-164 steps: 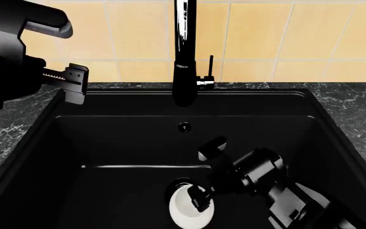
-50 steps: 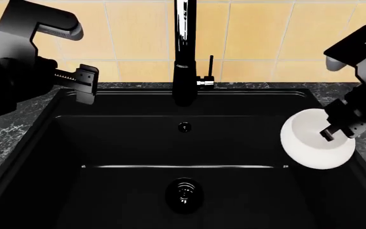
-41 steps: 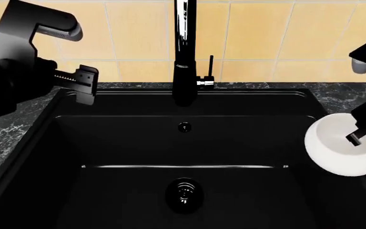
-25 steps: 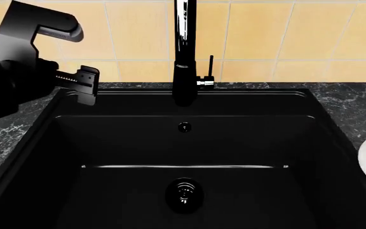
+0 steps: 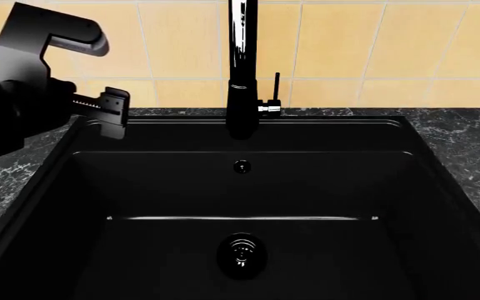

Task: Pick the cup and bowl from the sink and place them on the counter for drying.

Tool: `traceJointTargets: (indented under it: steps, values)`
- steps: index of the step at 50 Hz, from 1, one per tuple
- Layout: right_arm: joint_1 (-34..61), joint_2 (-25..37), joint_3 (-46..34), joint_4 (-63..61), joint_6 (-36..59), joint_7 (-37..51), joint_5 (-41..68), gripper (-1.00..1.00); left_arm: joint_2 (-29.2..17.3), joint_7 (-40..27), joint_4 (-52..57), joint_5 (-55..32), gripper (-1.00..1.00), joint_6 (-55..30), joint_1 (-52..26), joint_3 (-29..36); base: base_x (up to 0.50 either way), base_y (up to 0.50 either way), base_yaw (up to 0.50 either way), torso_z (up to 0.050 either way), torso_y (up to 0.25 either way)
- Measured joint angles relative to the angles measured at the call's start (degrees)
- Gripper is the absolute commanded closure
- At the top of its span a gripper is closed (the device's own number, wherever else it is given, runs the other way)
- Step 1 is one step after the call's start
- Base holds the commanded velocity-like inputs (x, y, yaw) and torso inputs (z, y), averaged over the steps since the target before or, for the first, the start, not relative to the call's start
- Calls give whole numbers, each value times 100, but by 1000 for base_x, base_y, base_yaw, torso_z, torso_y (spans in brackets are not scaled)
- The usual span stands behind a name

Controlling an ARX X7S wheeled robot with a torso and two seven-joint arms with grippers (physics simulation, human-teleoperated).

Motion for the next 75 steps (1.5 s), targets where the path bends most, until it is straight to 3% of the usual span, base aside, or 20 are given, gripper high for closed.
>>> traceJointTargets:
  steps: [19,50,51,75]
  values:
    - [-145,498,64,231,-118,1065,848,100,-127,-148,79,-156,-100,-41,-43,-34,0,0,0,0,0]
    - [-698,1020,-148,41,-985,1653,1308,100,-256,-421,208,-404,-100,-54,-41,-49,0,0,0,0,0]
    - [-723,1027,-158,38,-1010,1656,1302,-100,-260,-431,211,-414,-100,-57,-44,-48,0,0,0,0,0]
    - [-431,1220,13,-122,-799,1748,1138,-100,-242,-431,224,-405,-100,-45,-38,6,2,0,2,0,0]
